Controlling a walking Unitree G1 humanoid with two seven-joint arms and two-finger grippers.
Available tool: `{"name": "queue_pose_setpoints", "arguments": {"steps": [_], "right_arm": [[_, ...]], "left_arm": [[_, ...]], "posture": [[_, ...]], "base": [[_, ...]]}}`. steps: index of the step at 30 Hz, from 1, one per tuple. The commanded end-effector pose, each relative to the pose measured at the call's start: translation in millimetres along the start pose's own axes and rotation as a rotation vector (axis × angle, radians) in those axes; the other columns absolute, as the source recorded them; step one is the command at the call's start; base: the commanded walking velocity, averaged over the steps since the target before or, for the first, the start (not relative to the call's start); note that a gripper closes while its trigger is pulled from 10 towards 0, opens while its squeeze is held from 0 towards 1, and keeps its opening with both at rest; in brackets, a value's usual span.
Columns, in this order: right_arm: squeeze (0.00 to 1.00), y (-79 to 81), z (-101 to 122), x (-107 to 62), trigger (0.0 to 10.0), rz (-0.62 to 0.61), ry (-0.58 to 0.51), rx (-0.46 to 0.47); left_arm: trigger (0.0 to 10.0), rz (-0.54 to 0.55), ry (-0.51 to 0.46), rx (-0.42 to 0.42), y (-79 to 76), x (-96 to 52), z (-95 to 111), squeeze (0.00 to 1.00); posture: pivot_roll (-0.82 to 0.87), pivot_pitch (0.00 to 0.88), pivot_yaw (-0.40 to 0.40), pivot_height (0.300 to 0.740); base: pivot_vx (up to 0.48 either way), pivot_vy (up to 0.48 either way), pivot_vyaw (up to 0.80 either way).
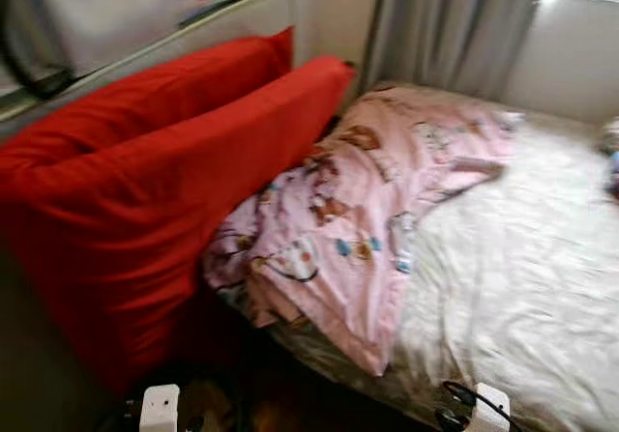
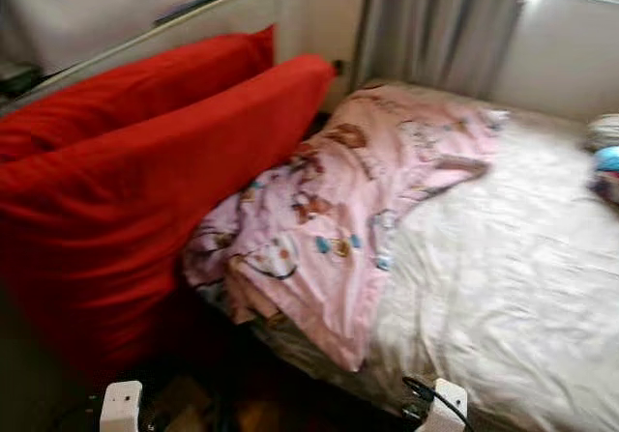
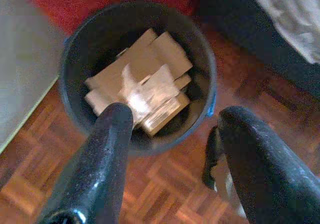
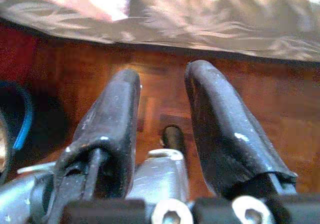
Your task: Clean up the room
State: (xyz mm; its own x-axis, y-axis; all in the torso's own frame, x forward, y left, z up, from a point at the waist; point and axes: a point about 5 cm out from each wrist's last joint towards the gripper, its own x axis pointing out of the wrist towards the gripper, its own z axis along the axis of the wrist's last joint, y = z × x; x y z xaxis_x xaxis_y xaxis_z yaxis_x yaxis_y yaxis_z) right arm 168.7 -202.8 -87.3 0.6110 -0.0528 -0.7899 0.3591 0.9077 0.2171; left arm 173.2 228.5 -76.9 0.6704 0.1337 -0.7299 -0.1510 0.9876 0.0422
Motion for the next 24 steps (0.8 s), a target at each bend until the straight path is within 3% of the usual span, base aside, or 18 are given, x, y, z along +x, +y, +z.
{"name": "queue_pose_setpoints", "arguments": {"steps": [1, 18, 24], "right_arm": [[0.00, 0.4, 1.3, 0.3, 10.0, -0.006, -0.007, -0.005], [0.00, -2.1, 5.1, 0.5, 10.0, -0.021, -0.023, 0.016], [0.00, 0.0, 8.5, 1.3, 10.0, -0.012, -0.028, -0.035]], "left_arm": [[10.0, -0.005, -0.004, -0.004, 0.6, 0.0, 0.6, 0.00], [10.0, -0.005, 0.025, 0.001, 4.0, -2.4, -6.9, 0.00], [10.0, -0.003, 0.032, 0.013, 1.7, -2.0, -7.2, 0.00]], "posture": [[0.09, 0.000, -0.036, 0.740], [0.09, 0.000, -0.038, 0.740], [0.09, 0.000, -0.042, 0.740]], "base": [[0.000, 0.000, 0.51], [0.000, 0.000, 0.08], [0.000, 0.000, 0.08]]}}
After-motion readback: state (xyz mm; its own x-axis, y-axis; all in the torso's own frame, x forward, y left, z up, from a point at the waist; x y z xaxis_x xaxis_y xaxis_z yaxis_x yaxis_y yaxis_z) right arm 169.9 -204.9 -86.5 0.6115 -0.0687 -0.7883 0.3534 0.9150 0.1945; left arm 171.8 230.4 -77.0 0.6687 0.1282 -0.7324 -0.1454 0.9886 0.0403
